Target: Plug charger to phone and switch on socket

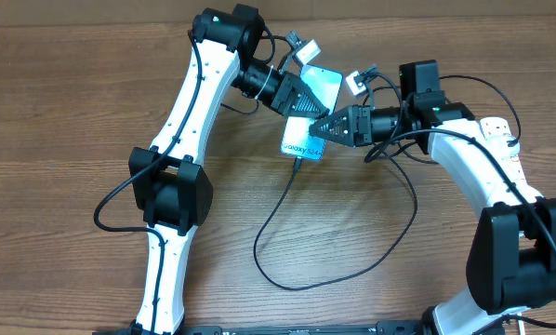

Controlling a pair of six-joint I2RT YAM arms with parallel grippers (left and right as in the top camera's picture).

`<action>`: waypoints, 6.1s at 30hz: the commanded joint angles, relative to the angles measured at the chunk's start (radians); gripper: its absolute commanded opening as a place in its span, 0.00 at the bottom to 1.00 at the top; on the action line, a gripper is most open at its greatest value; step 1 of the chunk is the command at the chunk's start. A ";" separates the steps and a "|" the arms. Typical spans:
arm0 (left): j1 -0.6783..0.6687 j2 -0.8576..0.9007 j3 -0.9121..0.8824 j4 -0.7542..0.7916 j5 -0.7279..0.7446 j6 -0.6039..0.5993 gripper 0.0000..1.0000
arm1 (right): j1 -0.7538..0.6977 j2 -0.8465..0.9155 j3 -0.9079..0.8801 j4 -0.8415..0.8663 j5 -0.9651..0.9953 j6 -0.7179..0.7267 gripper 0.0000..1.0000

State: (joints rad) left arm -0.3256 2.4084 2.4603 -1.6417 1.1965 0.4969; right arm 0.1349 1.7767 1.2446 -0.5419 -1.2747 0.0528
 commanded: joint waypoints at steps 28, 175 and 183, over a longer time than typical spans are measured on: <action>0.050 -0.013 0.009 0.333 0.263 -0.502 0.04 | 0.027 -0.015 0.020 0.429 -0.037 0.520 0.49; 0.178 -0.013 0.009 0.154 -1.338 -0.708 1.00 | 0.386 0.306 0.019 0.329 0.934 0.548 0.04; 0.193 -0.013 0.009 0.154 -1.335 -0.707 1.00 | 0.424 0.322 0.019 0.340 0.934 0.541 0.04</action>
State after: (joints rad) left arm -0.1413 2.4088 2.4592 -1.4914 -0.1173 -0.1925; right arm 0.5312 2.0548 1.2625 -0.1955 -0.3809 0.6186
